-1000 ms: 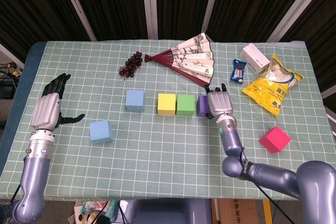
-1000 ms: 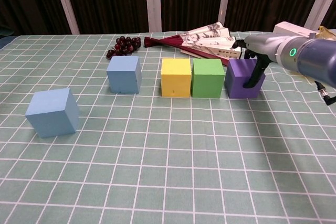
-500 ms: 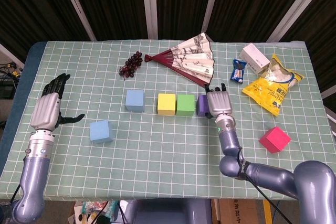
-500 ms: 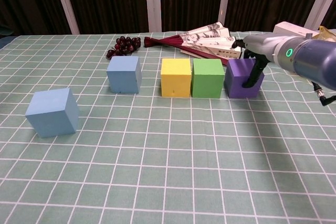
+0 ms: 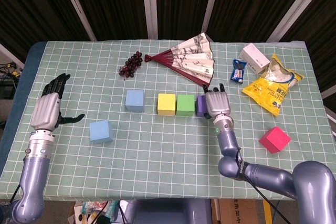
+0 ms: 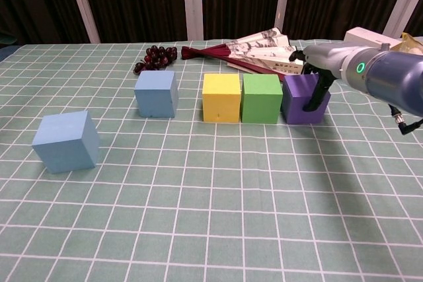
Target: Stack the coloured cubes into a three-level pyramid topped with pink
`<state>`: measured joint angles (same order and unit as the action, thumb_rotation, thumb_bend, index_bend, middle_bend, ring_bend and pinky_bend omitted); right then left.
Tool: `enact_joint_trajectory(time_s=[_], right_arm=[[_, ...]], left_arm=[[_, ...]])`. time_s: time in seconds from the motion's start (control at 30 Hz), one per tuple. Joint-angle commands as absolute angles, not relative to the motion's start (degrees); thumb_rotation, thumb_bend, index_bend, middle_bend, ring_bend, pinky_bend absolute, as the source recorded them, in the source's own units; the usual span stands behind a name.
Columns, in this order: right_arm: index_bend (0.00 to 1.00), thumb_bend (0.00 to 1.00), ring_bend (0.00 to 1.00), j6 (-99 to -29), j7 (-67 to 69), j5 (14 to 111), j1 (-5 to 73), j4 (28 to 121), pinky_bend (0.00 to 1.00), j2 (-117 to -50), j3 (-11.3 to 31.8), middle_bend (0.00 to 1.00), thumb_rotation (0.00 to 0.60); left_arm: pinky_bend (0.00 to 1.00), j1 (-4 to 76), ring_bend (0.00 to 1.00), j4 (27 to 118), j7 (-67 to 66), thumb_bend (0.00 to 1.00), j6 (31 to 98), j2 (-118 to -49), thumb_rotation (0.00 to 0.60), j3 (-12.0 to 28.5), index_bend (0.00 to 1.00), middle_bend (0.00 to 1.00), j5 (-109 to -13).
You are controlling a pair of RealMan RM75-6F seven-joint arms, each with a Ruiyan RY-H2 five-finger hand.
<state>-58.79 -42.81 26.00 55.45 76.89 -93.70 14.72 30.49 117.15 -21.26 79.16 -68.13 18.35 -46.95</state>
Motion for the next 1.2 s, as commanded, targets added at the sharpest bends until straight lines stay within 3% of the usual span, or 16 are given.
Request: enact_joint_trajectory(time_s=[0.03,0.67,1.03,1.2], right_arm=[[0.00,0.24,0.20,-58.8,-42.8,26.0,55.5,76.9,0.00,-93.8,14.9,0.40,0.600],[0.00,0.24,0.18,-58.8,-42.7,26.2,55.5,76.5,0.00,-94.6,15.5,0.39,0.600],[0.00,0.24,0.01,-58.9,-42.0,26.7,54.9,76.8,0.00,-94.5,15.7,0.14,0.600],[0.00,0.24,0.00,-59.5,-42.1,27.1,54.4,78.2,0.00,-93.8,15.5,0.08,0.600]], left_arm=[[0.00,30.5,0.00,117.1,-21.2,0.11,79.1,-68.2,0.600,18.4,0.00,0.00,-47.0],[0.00,30.6,0.00,117.2,-21.1,0.11,79.1,-68.0,0.600,18.3,0.00,0.00,-46.8],[0.00,30.6,0.00,117.1,-21.1,0.11,79.0,-68.0,0.600,18.2,0.00,0.00,-46.8],[0.00,30.6,0.00,117.1,-21.2,0.11,78.9,-68.1,0.600,18.2,0.00,0.00,-46.8]])
